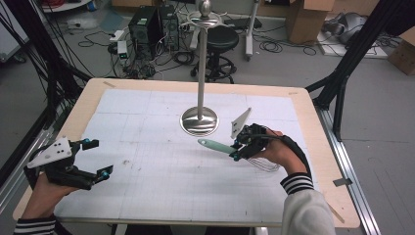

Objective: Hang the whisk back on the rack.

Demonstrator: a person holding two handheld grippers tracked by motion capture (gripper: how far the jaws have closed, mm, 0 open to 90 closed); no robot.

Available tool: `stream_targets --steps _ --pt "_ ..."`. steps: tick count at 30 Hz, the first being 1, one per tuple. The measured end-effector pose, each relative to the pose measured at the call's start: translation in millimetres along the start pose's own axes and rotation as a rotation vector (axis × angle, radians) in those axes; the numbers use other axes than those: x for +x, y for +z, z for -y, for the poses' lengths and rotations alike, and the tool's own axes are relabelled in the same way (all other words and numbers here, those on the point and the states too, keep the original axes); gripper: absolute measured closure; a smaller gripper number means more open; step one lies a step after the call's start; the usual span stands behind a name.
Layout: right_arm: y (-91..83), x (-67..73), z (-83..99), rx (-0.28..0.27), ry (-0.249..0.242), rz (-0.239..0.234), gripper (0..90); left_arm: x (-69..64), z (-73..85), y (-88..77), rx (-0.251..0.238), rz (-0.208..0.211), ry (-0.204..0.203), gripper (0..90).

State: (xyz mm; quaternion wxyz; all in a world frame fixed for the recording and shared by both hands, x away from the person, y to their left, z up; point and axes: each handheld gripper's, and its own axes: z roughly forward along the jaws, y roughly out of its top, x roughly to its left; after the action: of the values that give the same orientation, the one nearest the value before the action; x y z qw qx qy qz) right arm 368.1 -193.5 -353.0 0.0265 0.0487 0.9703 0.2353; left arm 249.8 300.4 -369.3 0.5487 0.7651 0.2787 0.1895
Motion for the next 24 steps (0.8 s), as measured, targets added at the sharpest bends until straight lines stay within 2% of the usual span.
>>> stream_targets --steps 4,13,24 --pt "-11.3 -0.6 1.9 -0.072 0.011 0.011 69.4 -0.3 0.0 0.3 -0.001 0.001 0.0 1.7" --pt "-30.3 1.5 6.1 -0.166 0.089 0.037 69.3 -0.2 0.1 0.1 0.002 0.002 0.002 1.7" --pt "-53.9 3.1 7.9 -0.314 0.127 0.066 69.3 -0.5 0.3 2.8 0.009 0.003 0.003 1.7"
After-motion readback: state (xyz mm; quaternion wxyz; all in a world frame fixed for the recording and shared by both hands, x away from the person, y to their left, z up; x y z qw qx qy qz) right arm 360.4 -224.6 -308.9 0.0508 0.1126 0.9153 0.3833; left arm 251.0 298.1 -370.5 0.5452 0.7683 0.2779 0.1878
